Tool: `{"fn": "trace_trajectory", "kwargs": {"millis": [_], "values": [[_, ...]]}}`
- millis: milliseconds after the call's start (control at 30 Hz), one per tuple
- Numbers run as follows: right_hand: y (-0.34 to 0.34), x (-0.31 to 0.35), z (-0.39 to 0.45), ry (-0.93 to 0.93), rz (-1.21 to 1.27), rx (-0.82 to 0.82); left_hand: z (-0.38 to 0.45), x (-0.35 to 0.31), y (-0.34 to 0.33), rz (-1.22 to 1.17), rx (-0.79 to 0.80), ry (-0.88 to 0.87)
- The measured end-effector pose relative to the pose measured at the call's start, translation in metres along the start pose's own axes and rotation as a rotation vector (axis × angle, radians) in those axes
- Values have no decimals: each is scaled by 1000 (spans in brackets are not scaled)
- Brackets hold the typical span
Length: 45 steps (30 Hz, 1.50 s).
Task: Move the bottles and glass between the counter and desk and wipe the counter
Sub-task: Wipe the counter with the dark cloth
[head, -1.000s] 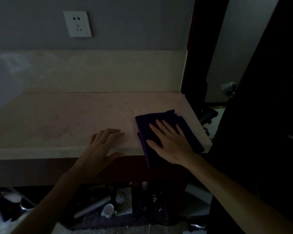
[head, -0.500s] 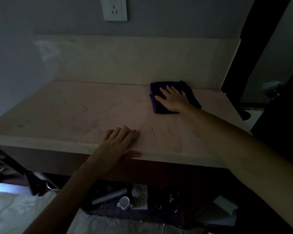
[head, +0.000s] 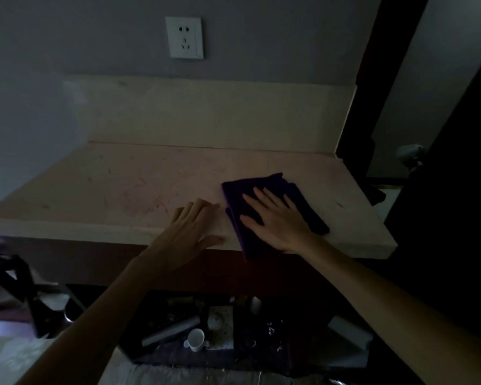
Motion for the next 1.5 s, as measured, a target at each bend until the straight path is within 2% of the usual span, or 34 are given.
{"fn": "trace_trajectory", "kwargs": {"millis": [133, 233, 533, 700, 867, 1067, 1200, 1333, 1500], "values": [[-3, 13, -13, -24, 2, -26, -16, 32, 10, 20, -94, 35], [-3, 19, 8, -44, 3, -35, -25, 54, 9, 15, -102, 52], [2, 25, 194, -94, 10, 41, -24, 66, 3, 68, -83, 24], [3, 29, 236, -108, 6, 46, -23, 68, -1, 120, -74, 14], [3, 38, 200, -90, 10, 28, -23, 66, 2, 133, -81, -4], [-5, 75, 94, -45, 13, -28, -26, 63, 5, 55, -109, -6], [-11, 113, 33, -64, 8, -36, -39, 80, 17, 42, -104, -95], [-17, 135, 20, -107, -2, -41, -62, 134, 30, 99, -78, -103], [-16, 136, 60, -131, -13, -15, -73, 180, 30, 141, -82, -80]]}}
Point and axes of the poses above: each hand's wrist, its own z-axis towards the middle knuckle, its own y-axis out of the back of the hand, x = y × z, the point moved 2 cm from there along z, towards the middle knuckle, and after that the axes turned 1 degree about -z, right-handed, at the moved point
